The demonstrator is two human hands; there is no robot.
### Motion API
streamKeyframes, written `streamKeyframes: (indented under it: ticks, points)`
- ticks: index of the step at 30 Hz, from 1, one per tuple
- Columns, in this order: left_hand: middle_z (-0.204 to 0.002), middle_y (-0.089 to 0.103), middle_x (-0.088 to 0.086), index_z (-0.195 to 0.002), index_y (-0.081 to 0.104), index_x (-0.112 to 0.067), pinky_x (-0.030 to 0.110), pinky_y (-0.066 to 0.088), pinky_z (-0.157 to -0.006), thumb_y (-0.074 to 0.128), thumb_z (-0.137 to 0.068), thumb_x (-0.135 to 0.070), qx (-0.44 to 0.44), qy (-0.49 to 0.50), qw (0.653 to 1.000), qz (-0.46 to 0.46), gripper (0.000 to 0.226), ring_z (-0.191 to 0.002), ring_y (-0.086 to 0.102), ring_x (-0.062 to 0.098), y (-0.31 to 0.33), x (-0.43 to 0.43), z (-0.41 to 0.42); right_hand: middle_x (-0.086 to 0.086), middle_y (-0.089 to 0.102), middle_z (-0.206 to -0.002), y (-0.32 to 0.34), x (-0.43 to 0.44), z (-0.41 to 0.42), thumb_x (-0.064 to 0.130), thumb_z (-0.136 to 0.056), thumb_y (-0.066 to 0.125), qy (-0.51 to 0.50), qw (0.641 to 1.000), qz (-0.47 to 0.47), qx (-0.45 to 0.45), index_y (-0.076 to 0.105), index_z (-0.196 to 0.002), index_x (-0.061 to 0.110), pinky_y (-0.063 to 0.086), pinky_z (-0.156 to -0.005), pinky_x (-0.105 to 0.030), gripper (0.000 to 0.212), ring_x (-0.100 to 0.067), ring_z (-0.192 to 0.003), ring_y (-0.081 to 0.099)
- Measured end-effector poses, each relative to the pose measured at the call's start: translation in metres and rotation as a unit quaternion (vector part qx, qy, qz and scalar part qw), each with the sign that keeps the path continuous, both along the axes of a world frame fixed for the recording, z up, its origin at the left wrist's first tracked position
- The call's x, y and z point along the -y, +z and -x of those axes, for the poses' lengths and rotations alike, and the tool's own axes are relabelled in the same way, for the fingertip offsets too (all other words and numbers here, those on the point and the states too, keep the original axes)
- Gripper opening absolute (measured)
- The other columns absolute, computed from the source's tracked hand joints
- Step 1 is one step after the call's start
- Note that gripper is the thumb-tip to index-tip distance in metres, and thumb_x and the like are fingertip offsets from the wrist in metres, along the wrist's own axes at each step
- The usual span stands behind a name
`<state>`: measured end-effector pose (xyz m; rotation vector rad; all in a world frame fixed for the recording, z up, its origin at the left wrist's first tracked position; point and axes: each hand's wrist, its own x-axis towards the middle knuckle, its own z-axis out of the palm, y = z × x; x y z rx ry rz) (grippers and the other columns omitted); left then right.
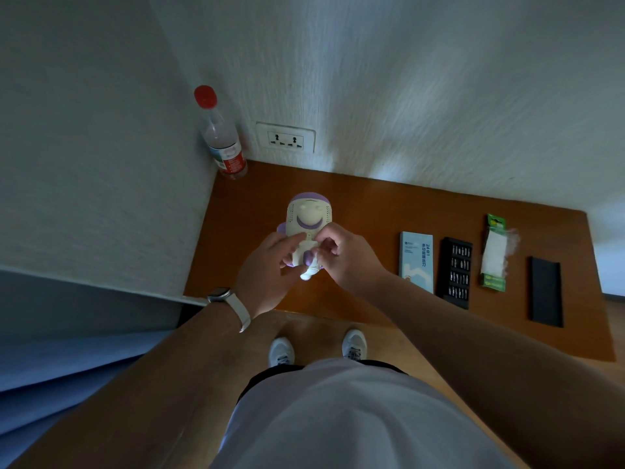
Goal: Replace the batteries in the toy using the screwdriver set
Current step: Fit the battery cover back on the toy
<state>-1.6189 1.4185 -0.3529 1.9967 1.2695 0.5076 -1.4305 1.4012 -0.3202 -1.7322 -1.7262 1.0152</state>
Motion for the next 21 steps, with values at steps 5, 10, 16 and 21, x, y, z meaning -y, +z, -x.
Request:
streamKeyframes:
  ticks: [5, 10, 16, 21]
  points:
    - [-0.119, 0.05, -0.005, -0.143, 0.05, -0.018, 0.035, 0.06, -0.082, 0.066, -0.095, -0.028, -0.011, -0.019, 1.0, -0.017, 0.052, -0.097, 0.061, 0.013, 0.0001, -0.0015, 0.0005, 0.001, 0.064, -0.087, 0.0012, -0.0014, -0.0035, 0.02, -0.094, 0.061, 0.031, 0.999, -0.007, 0.015, 0.056, -0.105, 0.017, 0.058, -0.065, -0.034, 0.012, -0.013, -0.074, 0.063]
    - [-0.124, 0.056, 0.004, -0.143, 0.051, -0.016, 0.033, 0.06, -0.08, 0.07, -0.092, -0.025, -0.037, -0.034, 0.997, -0.06, 0.055, -0.102, 0.063, 0.019, -0.0013, -0.0016, 0.0018, 0.0, 0.063, -0.087, 0.0011, 0.0007, -0.0054, 0.015, -0.092, 0.062, 0.054, 0.998, -0.021, 0.031, 0.057, -0.11, 0.015, 0.048, -0.062, -0.021, 0.019, -0.008, -0.072, 0.058]
    - [-0.114, 0.054, 0.002, -0.142, 0.052, -0.016, 0.031, 0.058, -0.065, 0.066, -0.093, -0.027, -0.043, -0.051, 0.993, -0.098, 0.053, -0.09, 0.058, 0.016, -0.0049, -0.0022, 0.0055, 0.003, 0.061, -0.08, -0.001, 0.0029, -0.0045, 0.019, -0.094, 0.06, 0.037, 0.999, -0.026, -0.007, 0.059, -0.105, 0.014, 0.048, -0.061, -0.025, 0.012, -0.01, -0.069, 0.058]
    - [-0.11, 0.05, -0.004, -0.126, 0.066, -0.015, 0.029, 0.058, -0.078, 0.058, -0.097, -0.03, 0.057, 0.054, 0.997, -0.014, 0.034, -0.097, 0.058, 0.012, -0.003, 0.0006, -0.0031, 0.008, 0.066, -0.081, -0.0054, 0.0027, -0.0003, 0.015, -0.094, 0.06, -0.041, 0.997, -0.008, -0.063, 0.063, -0.095, 0.017, 0.047, -0.058, -0.015, 0.003, -0.002, -0.072, 0.061]
